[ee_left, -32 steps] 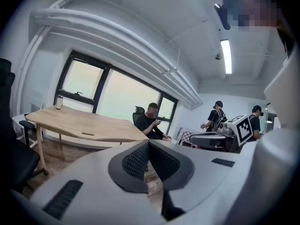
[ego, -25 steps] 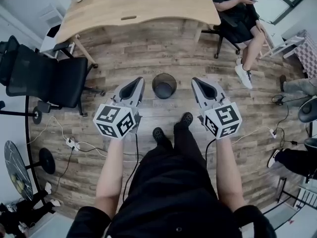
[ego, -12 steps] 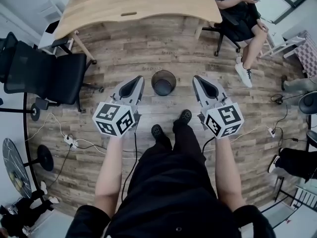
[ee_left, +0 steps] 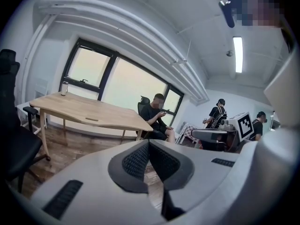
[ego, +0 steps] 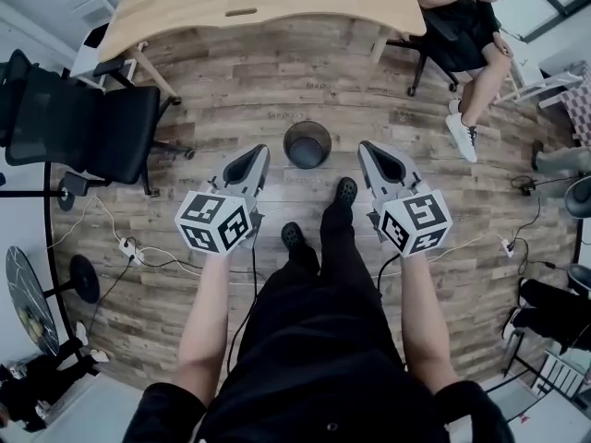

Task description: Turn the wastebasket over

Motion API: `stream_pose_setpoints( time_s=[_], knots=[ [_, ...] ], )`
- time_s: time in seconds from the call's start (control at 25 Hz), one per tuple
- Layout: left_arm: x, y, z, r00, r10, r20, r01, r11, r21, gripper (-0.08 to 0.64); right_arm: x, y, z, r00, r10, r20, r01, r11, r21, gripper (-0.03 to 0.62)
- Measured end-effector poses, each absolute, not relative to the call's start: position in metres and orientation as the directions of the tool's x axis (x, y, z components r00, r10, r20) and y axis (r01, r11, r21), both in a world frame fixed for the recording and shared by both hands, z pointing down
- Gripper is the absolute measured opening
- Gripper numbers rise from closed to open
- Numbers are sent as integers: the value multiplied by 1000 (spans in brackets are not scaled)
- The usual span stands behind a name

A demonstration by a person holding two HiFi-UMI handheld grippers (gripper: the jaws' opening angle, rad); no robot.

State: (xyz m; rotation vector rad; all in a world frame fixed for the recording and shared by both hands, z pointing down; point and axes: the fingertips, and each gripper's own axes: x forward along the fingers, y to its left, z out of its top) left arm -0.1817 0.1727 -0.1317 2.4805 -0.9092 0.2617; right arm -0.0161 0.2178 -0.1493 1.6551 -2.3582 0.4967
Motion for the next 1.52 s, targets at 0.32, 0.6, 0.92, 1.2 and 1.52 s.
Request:
stream_pose_setpoints(
  time_s=[0.32, 0.6, 0.92, 1.2, 1.52],
  knots=[
    [-153, 140, -107, 715, -573, 401, -699, -602, 386, 17, 15, 173, -124, -405, -817, 411, -914, 373, -160, 32],
    [-113, 104, -80, 669, -580, 464, -743, -524, 416, 17, 45, 117, -96, -494, -736, 463, -865, 471, -173, 32],
    [-80, 85, -45, 595, -602, 532, -803, -425, 417, 17, 59, 82, -45, -602, -600, 527, -776, 595, -208, 32],
    [-70, 98, 17, 566, -568, 597, -822, -337, 458, 17, 55, 85, 19, -626, -495, 602, -732, 638, -238, 32],
    [-60, 80, 73, 601, -510, 616, -799, -364, 479, 17, 47, 83, 75, -605, -469, 643, -747, 615, -254, 32]
  ],
)
